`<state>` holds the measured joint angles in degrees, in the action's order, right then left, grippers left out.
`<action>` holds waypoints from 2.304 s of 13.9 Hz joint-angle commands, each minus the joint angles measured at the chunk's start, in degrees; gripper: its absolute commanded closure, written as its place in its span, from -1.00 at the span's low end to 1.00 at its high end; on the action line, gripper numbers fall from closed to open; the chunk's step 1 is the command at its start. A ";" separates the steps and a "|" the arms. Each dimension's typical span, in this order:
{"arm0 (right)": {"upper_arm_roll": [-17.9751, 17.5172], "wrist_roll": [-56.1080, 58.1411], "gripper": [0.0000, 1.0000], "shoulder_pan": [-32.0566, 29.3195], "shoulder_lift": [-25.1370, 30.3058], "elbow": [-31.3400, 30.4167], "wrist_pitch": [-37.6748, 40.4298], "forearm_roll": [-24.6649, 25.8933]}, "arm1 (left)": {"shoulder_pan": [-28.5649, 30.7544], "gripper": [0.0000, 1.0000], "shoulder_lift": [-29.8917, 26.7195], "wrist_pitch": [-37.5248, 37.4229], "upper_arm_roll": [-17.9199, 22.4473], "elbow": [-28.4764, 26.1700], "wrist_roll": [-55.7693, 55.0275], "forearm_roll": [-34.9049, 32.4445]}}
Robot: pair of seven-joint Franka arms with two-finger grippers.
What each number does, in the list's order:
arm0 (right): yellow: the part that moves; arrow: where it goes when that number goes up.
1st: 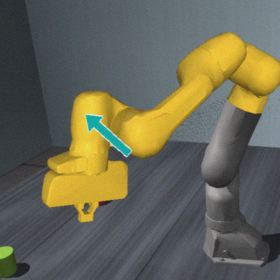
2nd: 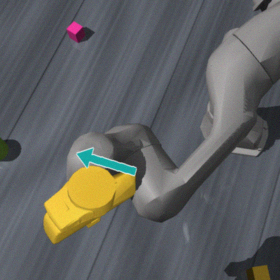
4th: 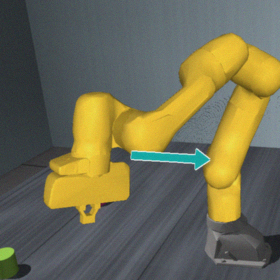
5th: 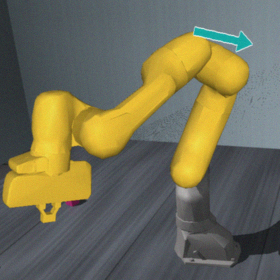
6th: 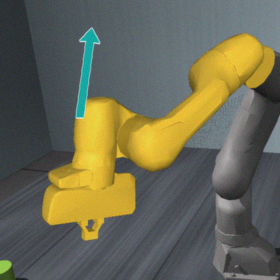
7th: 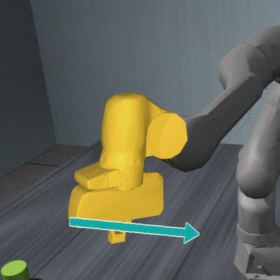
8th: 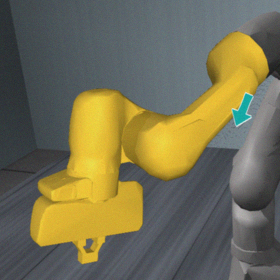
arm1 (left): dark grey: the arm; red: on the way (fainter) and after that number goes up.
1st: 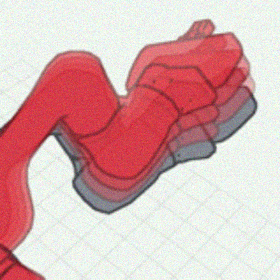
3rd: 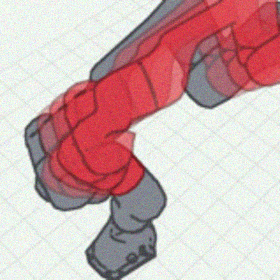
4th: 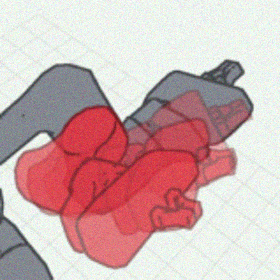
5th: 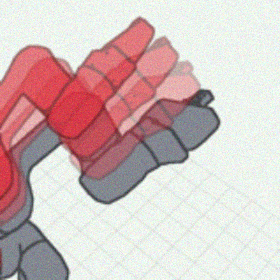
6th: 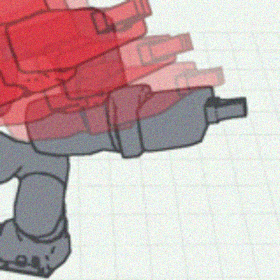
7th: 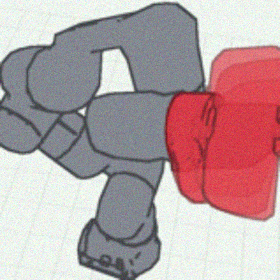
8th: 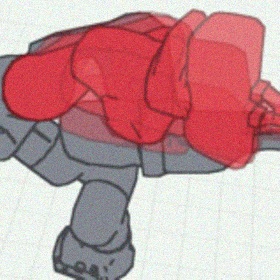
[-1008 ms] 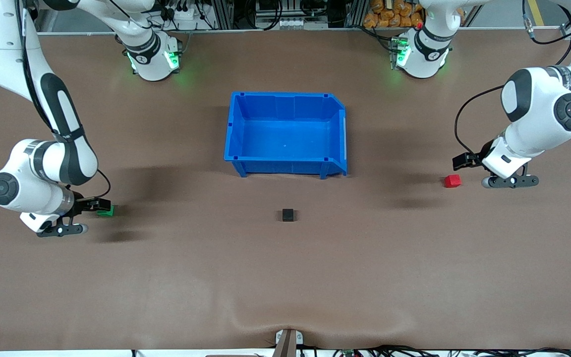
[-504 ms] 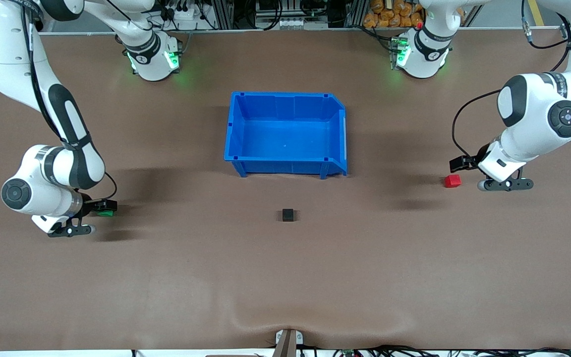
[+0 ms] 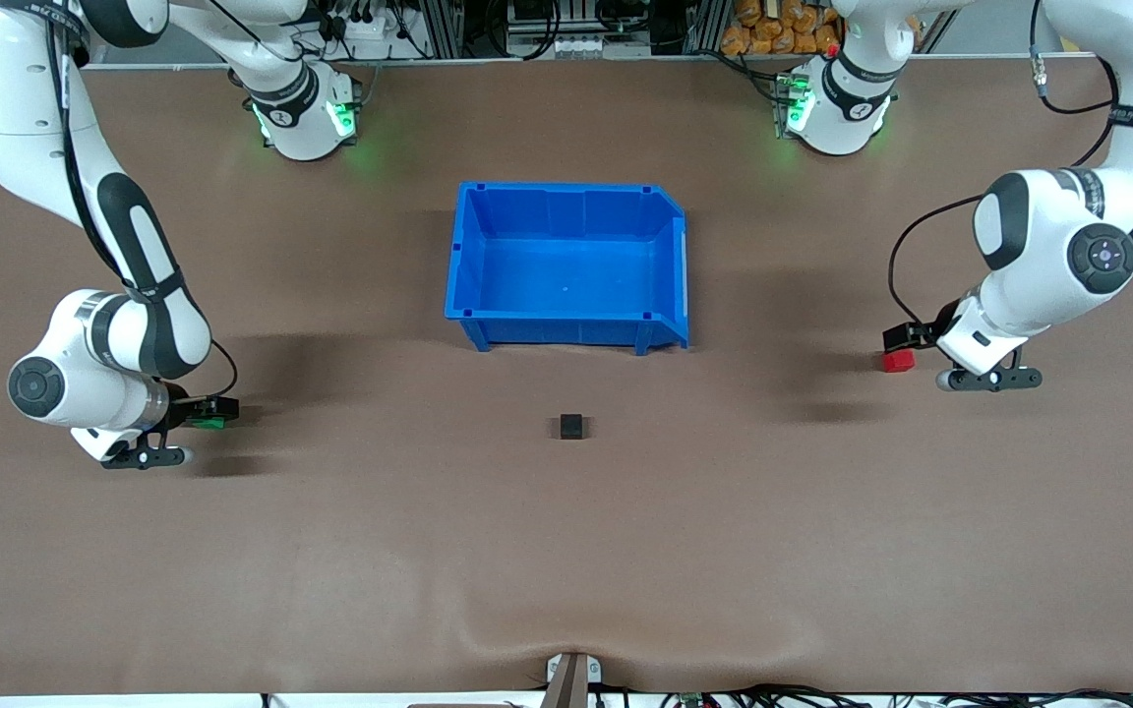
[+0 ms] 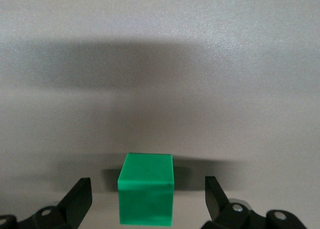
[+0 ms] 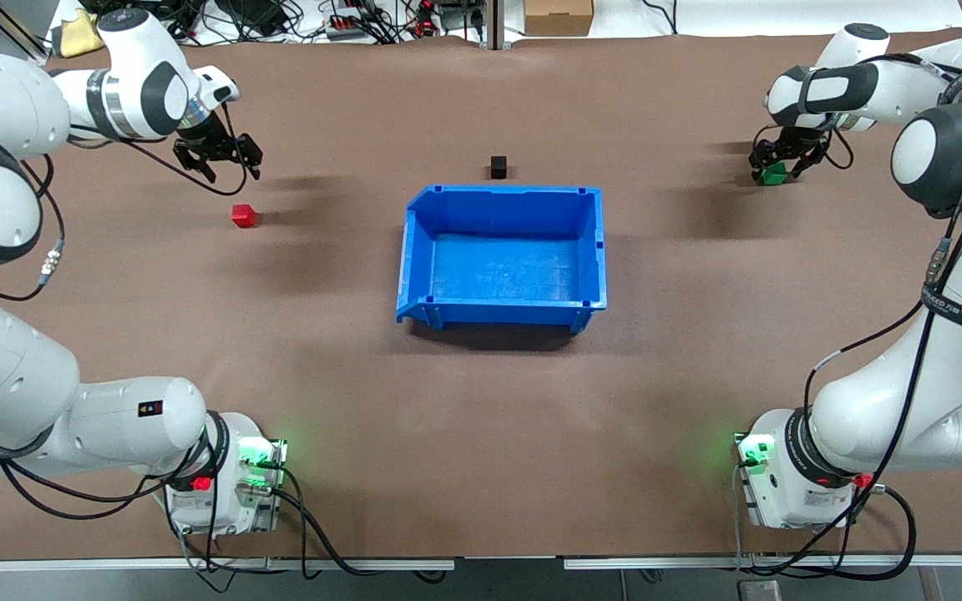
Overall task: Attach green and red cubes to black cube
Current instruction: 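Close the right gripper on the green cube while the left gripper grasps the red cube, then carry the green cube with the right gripper toward the black cube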
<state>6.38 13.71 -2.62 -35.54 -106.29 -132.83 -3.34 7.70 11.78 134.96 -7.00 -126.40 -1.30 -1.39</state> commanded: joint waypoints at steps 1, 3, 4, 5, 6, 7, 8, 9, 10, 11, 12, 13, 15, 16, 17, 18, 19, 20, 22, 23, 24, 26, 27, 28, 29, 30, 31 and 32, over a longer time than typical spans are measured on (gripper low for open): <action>-0.67 -0.18 -1.00 -0.90 0.38 -0.49 0.20 -0.62 | 1.27 -1.00 3.50 3.55 -0.12 0.27 -0.54 -0.28; -0.67 -0.18 -0.79 -0.81 0.38 -0.49 1.25 -0.62 | 1.27 -1.00 5.17 4.43 0.05 0.36 -0.45 -0.28; -0.67 -0.18 -0.68 -0.89 0.38 -0.49 1.69 -0.62 | 1.27 -0.98 6.05 5.39 0.14 0.36 -0.45 -0.28; -0.67 -0.18 -0.56 -0.90 0.38 -0.41 1.79 -0.62 | 1.35 -0.95 6.84 6.19 0.23 0.36 -0.45 -0.36; -0.67 -0.18 -0.46 -0.90 0.47 -0.41 1.79 -0.62 | 1.96 -0.92 7.28 6.37 0.23 0.28 -0.37 -0.37; -0.67 0.00 -0.32 -0.90 0.47 -0.41 1.79 -0.62 | 2.67 -0.91 7.55 6.37 0.14 0.19 -0.28 -0.97; -0.67 0.35 -0.11 -0.90 0.47 -0.41 1.79 -0.62 | 3.46 -0.89 7.73 6.37 0.14 0.19 -0.37 -2.37; -0.67 0.61 0.25 -0.90 0.56 -0.41 1.70 -0.62 | 4.33 -0.87 8.16 6.46 0.06 0.27 -0.37 -3.60; -0.67 0.96 0.82 -0.90 0.73 -0.32 1.70 -0.62 | 4.69 -0.85 8.60 7.07 0.06 0.27 -0.37 -3.88; -0.67 2.10 1.00 -0.90 0.91 -0.32 1.70 -0.62 | 4.69 -0.80 9.22 7.51 0.06 0.27 -0.45 -3.88; -0.67 3.41 1.00 -0.90 1.00 -0.23 1.70 -0.62 | 4.69 -0.78 9.48 7.69 -0.03 0.27 -0.63 -3.88; -0.67 3.95 1.00 -0.90 1.00 -0.06 1.70 -0.62 | 4.69 -0.77 9.66 7.69 -0.03 0.27 -0.63 -3.88; -0.67 4.22 1.00 -0.55 1.17 0.47 1.70 -0.53 | 4.69 -0.75 9.75 7.69 -0.12 0.27 -0.72 -3.88; -0.67 5.00 1.00 -0.20 1.26 1.00 1.79 -0.44 | 4.69 -0.74 9.84 7.69 -0.12 0.36 -0.89 -3.88; -0.76 7.18 1.00 -0.02 1.35 1.52 1.79 -0.18 | 4.69 -0.73 10.19 7.69 -0.21 0.36 -1.42 -3.88; -0.76 9.73 1.00 0.59 1.44 2.22 1.79 -0.18 | 4.52 -0.72 10.54 8.04 -0.30 0.36 -1.94 -3.88; -0.76 11.75 1.00 1.03 1.44 2.93 1.87 -0.18 | 4.26 -0.68 10.80 8.74 -0.30 0.28 -2.30 -3.88; -0.76 13.51 1.00 1.47 1.52 3.46 1.87 -0.18 | 4.17 -0.62 11.15 8.92 -0.30 0.27 -2.30 -3.88; -0.76 17.90 1.00 2.96 1.53 5.30 2.22 -0.18 | 4.08 -0.48 11.33 8.92 -0.30 0.36 -2.30 -3.88; -0.76 19.67 1.00 3.75 1.53 6.87 3.44 -0.18 | 4.08 -0.40 11.33 8.92 -0.38 0.36 -2.30 -3.88; -0.76 20.90 1.00 4.72 1.79 8.80 6.41 -0.09 | 3.99 -0.31 11.42 8.92 -0.30 0.36 -2.30 -3.88; -0.67 23.97 1.00 5.61 1.70 15.90 13.18 0.78 | 4.08 -0.08 11.51 8.92 -0.38 0.36 -2.30 -3.88; -0.76 25.91 1.00 6.13 1.35 18.81 15.47 1.48 | 3.99 0.22 11.51 8.92 -0.30 0.36 -2.30 -3.88; -0.67 27.06 1.00 7.44 1.09 20.23 15.85 2.01 | 3.99 0.42 11.42 8.92 -0.38 0.36 -2.30 -3.88; -0.76 27.59 1.00 9.28 1.09 20.42 15.85 2.63 | 3.99 0.63 11.33 8.92 -0.47 0.36 -2.30 -3.88; -0.76 27.86 1.00 11.13 1.09 20.51 15.76 3.33 | 3.99 0.88 11.33 8.92 -0.47 0.36 -2.30 -3.88; -0.76 28.55 1.00 12.62 1.09 20.51 15.85 3.86 | 3.99 1.00 11.16 8.92 -0.47 0.36 -2.30 -3.88; -0.76 29.78 1.00 13.94 1.17 20.60 15.85 3.95 | 4.08 1.00 10.89 8.92 -0.47 0.36 -2.30 -3.88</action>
<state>5.22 41.50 8.53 -34.18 -86.12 -117.53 -0.87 11.80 23.04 143.45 -7.36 -126.17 -2.27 -4.16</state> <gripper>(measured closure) 0.604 0.608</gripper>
